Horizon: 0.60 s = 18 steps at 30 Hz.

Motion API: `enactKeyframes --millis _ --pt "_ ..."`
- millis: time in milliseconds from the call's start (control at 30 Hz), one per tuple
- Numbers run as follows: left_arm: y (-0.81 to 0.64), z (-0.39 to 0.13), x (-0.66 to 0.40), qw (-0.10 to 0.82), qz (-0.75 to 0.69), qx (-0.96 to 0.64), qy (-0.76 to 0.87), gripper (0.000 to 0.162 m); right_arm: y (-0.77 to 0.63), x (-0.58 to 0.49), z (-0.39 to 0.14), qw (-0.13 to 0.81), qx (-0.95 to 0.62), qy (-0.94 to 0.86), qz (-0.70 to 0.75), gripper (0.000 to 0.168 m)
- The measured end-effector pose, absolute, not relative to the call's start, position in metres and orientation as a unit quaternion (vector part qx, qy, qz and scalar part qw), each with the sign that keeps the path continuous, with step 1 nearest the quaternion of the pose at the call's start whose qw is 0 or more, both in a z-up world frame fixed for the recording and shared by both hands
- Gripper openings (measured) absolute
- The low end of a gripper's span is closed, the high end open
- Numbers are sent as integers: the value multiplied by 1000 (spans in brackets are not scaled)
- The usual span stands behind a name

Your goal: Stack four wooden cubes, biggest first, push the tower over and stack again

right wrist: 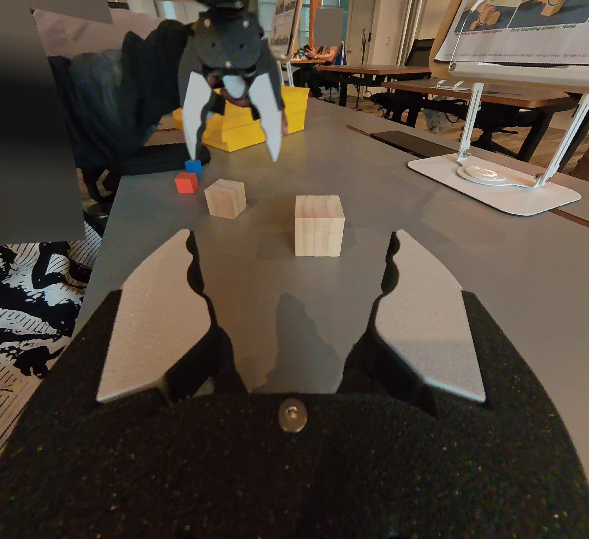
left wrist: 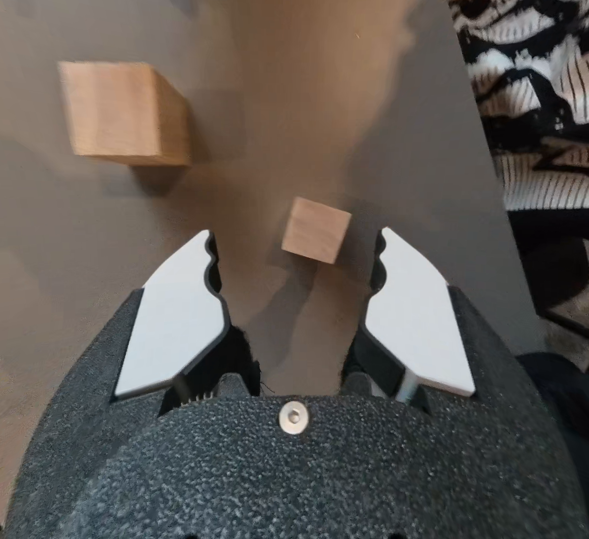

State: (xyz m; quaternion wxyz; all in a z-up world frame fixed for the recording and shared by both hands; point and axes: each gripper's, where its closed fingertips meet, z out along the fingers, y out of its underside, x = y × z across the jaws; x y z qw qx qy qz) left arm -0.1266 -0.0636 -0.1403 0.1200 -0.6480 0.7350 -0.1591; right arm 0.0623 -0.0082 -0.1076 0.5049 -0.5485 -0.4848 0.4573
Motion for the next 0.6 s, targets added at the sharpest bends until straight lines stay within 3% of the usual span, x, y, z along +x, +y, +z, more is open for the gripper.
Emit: enactKeyframes --millis 167,467,600 --pt "-91 -174 -141 71 -143 -631 759 88 -8 63 -106 510 -546 -483 456 111" --pt "-84 -195 -138 87 -102 -604 786 80 -8 64 -105 510 -546 -480 460 111" --pt "-86 -197 -136 97 -106 -590 795 64 -8 64 -105 511 -545 -480 460 110"
